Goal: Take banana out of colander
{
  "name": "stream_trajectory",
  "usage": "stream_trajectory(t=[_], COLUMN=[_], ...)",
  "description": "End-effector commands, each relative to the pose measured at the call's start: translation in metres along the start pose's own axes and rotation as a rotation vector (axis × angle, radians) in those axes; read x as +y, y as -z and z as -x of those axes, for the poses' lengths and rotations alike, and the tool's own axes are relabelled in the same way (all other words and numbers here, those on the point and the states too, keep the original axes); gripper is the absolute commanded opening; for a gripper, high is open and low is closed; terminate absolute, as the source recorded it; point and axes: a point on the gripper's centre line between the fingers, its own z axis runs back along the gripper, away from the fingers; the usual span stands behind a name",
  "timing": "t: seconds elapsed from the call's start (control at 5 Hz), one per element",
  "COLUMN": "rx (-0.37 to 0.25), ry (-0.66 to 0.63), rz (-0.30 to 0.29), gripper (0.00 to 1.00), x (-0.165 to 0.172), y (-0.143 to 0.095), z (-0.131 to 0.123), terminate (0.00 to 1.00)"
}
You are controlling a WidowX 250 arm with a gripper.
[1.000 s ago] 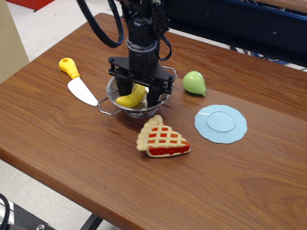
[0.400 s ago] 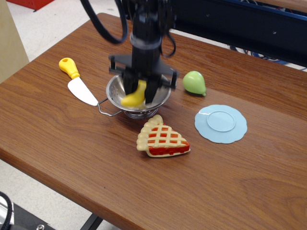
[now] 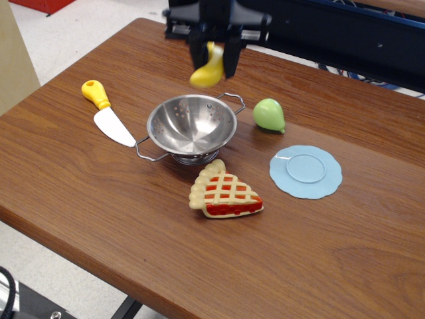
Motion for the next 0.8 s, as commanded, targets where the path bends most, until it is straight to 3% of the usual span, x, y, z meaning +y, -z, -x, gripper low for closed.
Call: stream_trajectory(t=[0.0,0.2,0.6], rx=[-0.074,-0.079,-0.101], ry=[-0.143,-0.154,-0.132], rz=[-0.051,-0.056,-0.006], gripper=[0.00,0.00,0.00], x=[0.026,0.039,0.041], y=[0.016,0.032,0.054], z=[-0.062,-0.073,-0.098], terminate=[0.00,0.00,0.00])
